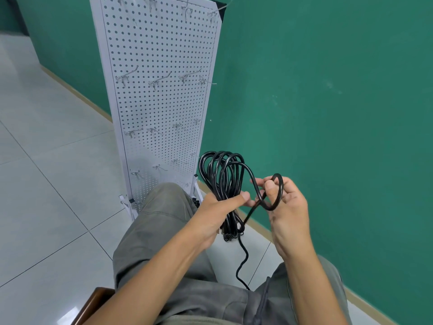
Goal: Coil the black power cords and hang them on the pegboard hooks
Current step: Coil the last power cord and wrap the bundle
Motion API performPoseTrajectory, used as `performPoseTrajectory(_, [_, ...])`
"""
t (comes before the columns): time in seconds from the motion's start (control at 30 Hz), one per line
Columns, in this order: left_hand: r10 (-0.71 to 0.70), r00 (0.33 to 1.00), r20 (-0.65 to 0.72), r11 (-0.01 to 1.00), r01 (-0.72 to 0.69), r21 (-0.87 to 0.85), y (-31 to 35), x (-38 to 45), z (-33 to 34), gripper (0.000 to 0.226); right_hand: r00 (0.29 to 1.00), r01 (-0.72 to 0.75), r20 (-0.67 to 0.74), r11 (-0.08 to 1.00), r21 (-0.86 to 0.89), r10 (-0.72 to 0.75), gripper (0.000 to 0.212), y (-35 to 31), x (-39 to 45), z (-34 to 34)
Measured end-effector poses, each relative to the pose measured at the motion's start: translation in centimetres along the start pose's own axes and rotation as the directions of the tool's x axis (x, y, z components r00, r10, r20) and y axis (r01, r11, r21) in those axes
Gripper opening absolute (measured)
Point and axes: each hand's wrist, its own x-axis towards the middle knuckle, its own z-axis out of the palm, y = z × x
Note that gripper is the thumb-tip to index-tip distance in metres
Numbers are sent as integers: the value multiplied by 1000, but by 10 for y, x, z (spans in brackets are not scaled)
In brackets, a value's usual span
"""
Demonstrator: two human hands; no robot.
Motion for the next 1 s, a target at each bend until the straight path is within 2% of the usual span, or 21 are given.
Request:
performPoseTrajectory(0.07, [9, 999, -52, 1000, -10, -24, 2, 0, 2, 26, 1000, 5, 13, 998, -70, -4, 8, 0, 1, -4])
performPoseTrajectory(0.2, [2, 996, -89, 995, -11, -96, 10, -1, 3, 39, 999, 32, -4, 978, -208, -34, 2, 6, 0, -5])
performPoseTrajectory(0.3, [-18, 993, -113, 991, 3, -133, 11, -1, 1, 44, 992, 82, -62, 943, -323, -108, 11, 8, 1, -3])
performPoseTrajectory(0.43, [-36, 988, -147, 985, 10, -171, 15, -1, 2, 25, 994, 92, -34, 943, -321, -108, 22, 4, 1, -3])
performPoseTrajectory(0.6, [-56, 988, -141, 986, 32, -162, 21, -1, 1, 27, 995, 97, -1, 951, -293, -102, 21, 6, 0, -3])
performPoseTrajectory(0.7, [-53, 988, -148, 980, 23, -197, 20, -1, -1, 31, 990, 139, 75, 941, -308, -122, 22, 6, -1, 2])
performPoseTrajectory(0.87, [-28, 993, -118, 954, -8, -299, 24, -2, -1, 9, 976, 168, 194, 912, -376, -100, 27, 8, 1, 6])
performPoseTrajectory(1.0, [18, 993, -113, 967, -46, -251, 27, -2, -7, 6, 968, 170, 240, 895, -411, -74, 33, 8, -1, 8])
